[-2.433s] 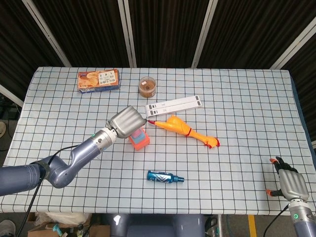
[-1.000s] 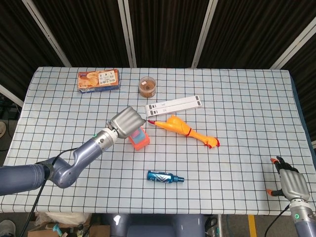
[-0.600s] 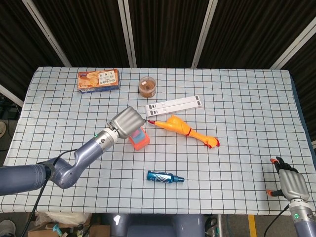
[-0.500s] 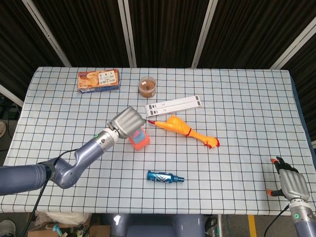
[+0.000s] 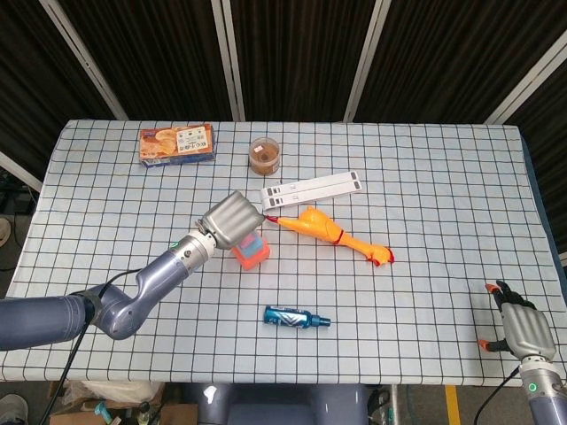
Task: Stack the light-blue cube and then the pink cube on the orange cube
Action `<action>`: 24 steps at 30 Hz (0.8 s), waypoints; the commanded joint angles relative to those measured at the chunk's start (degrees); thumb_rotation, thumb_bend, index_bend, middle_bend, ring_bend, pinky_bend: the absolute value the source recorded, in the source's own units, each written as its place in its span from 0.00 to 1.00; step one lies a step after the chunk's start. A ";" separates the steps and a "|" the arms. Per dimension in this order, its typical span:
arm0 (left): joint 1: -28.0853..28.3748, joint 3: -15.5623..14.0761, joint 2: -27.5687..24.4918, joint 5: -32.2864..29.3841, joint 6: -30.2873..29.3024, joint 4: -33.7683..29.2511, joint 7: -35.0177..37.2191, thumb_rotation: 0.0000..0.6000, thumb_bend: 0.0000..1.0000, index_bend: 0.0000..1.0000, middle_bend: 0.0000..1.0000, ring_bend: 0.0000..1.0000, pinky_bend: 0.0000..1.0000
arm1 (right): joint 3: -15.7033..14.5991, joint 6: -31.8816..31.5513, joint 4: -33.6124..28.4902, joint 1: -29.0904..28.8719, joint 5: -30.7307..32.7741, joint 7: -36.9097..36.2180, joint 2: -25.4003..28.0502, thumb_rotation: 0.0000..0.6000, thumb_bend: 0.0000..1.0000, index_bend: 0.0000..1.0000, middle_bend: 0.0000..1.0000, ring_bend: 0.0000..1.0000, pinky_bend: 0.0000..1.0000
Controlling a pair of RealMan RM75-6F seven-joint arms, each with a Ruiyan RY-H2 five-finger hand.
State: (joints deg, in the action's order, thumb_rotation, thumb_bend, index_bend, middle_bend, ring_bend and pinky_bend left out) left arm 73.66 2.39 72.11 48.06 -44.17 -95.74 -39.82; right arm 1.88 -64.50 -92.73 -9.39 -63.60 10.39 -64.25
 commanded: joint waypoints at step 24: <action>0.81 -0.57 -0.08 -2.79 -0.84 -1.17 -1.77 1.00 0.33 0.58 0.95 0.82 0.96 | -0.03 -0.08 -0.05 0.01 -0.18 -0.27 0.15 1.00 0.10 0.15 0.08 0.16 0.22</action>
State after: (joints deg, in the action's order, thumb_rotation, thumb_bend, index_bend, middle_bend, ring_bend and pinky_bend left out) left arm 74.47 1.83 72.03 45.28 -45.01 -96.90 -41.59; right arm 1.86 -64.57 -92.80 -9.39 -63.78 10.12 -64.10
